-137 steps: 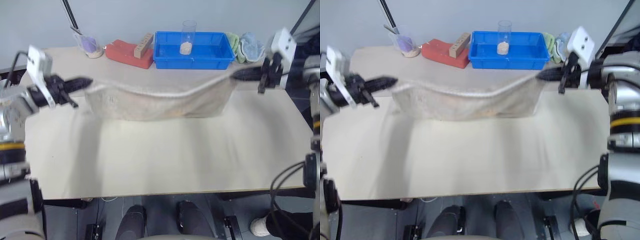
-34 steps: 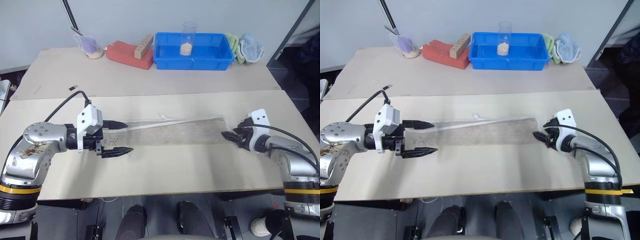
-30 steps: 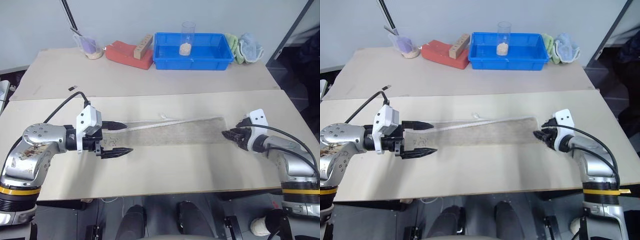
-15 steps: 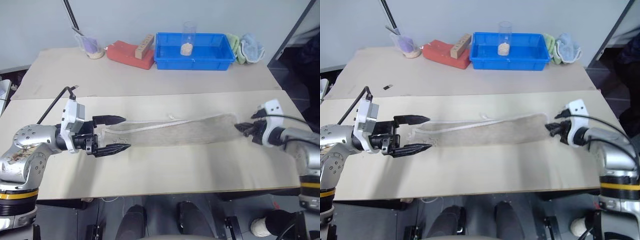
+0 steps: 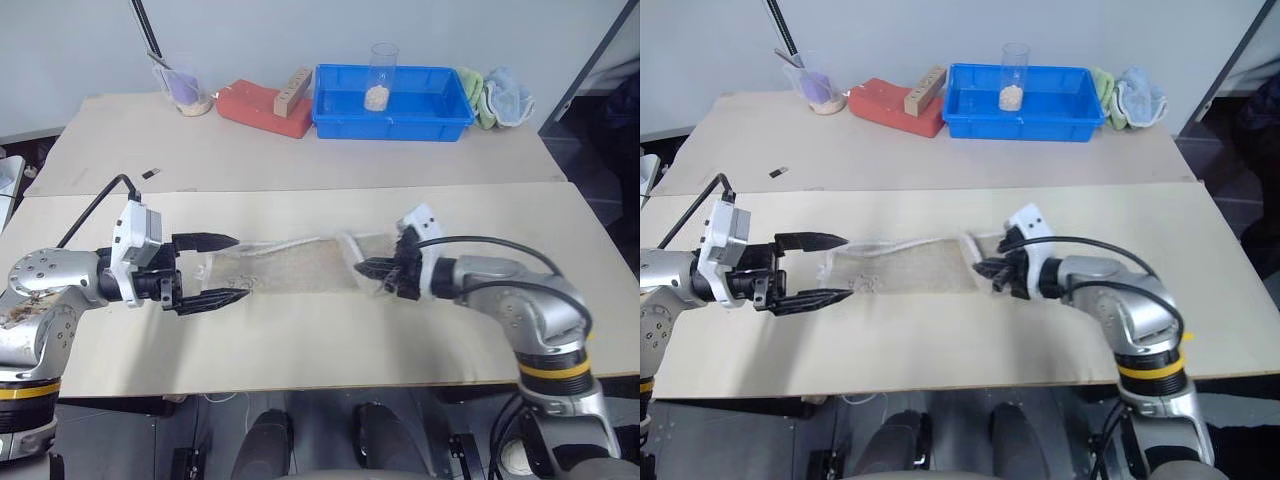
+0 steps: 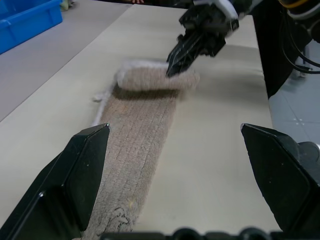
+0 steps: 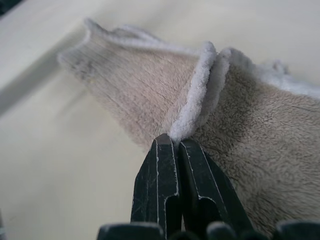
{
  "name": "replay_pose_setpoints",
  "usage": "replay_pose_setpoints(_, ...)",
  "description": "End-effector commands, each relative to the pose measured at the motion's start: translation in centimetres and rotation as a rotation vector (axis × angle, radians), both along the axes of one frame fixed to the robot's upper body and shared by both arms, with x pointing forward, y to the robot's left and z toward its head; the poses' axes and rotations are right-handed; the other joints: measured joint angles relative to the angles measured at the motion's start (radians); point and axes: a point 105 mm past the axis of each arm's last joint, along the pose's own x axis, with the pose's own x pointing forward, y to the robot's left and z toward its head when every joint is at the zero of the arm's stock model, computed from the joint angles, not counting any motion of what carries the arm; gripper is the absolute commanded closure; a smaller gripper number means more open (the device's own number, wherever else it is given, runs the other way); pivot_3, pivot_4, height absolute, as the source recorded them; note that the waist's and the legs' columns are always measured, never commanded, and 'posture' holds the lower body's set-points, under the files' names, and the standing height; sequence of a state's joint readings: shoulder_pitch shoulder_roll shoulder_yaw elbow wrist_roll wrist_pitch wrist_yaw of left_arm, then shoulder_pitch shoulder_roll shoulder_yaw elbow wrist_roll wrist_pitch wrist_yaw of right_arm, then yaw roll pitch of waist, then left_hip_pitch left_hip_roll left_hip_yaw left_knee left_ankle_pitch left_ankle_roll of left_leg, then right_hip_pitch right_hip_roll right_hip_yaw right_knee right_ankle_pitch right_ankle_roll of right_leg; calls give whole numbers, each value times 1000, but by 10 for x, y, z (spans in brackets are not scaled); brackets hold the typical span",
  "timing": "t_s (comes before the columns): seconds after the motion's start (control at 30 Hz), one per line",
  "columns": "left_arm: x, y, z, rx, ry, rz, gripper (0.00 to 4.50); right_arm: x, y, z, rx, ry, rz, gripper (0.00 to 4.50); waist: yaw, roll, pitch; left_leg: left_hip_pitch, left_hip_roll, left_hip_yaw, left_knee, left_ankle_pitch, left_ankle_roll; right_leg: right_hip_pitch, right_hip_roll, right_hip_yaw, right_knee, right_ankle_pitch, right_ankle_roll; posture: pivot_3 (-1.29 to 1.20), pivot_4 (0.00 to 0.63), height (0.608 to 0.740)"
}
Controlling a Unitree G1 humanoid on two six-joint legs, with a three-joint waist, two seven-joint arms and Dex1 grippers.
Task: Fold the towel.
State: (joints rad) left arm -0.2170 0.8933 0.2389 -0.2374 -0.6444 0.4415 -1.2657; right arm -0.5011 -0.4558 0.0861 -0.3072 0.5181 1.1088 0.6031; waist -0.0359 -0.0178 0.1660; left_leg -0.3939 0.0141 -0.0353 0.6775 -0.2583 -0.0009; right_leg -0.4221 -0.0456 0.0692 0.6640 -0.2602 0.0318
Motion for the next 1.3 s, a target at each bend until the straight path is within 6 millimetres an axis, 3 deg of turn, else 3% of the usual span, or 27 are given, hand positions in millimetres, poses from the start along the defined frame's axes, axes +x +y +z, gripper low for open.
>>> replay_pose_setpoints(0.03,-4,-2,11,4,-51,16,0,8,8,1,-17,-51,-15,4457,-1,0,0,0,0,0,0,0,0,0,0,0,0,0,0,0,150,740)
replay_pose_setpoints(0.07,-3,-2,10,4,-53,23,0,10,9,0,-14,-49,-24,4457,-1,0,0,0,0,0,0,0,0,0,1,0,0,0,0,0,150,740)
replay_pose_setpoints(0.37,2,2,4,-28,-68,143,0,9,14,16,33,-97,-24,1449,-6,0,0,0,0,-2,-1,0,0,-1,2,0,1,0,0,0,150,740)
replay_pose_setpoints(0.47,9,11,-7,-150,-53,366,0,-8,17,40,15,-208,124,484,-6,0,0,0,1,-7,-1,0,0,-1,1,0,1,0,0,0,150,740)
replay_pose_setpoints(0.67,14,26,-31,-374,13,801,0,-27,4,52,-111,-339,321,484,1,-1,-1,0,0,-11,-1,0,0,1,-1,-1,-1,0,0,0,150,740)
replay_pose_setpoints(0.77,9,38,-52,-450,82,1057,0,-33,-4,50,-173,-357,404,484,4,-2,-1,1,0,-11,0,0,0,2,-1,0,-1,0,0,0,150,740)
replay_pose_setpoints(0.93,3,55,-69,-533,162,1306,0,-37,-10,47,-198,-358,476,484,14,-4,-1,2,0,-11,-1,0,0,2,1,-1,0,1,0,0,150,740)
replay_pose_setpoints(1.1,4,42,-90,-534,339,1337,0,-40,-10,53,-189,-367,551,484,21,-4,-1,3,-1,-10,0,0,0,3,0,-1,0,1,0,0,150,740)
replay_pose_setpoints(1.3,15,15,-90,-518,456,1244,0,-41,-13,62,-174,-359,597,484,25,-4,-1,2,-2,-11,0,0,0,3,0,-1,0,1,0,0,150,740)
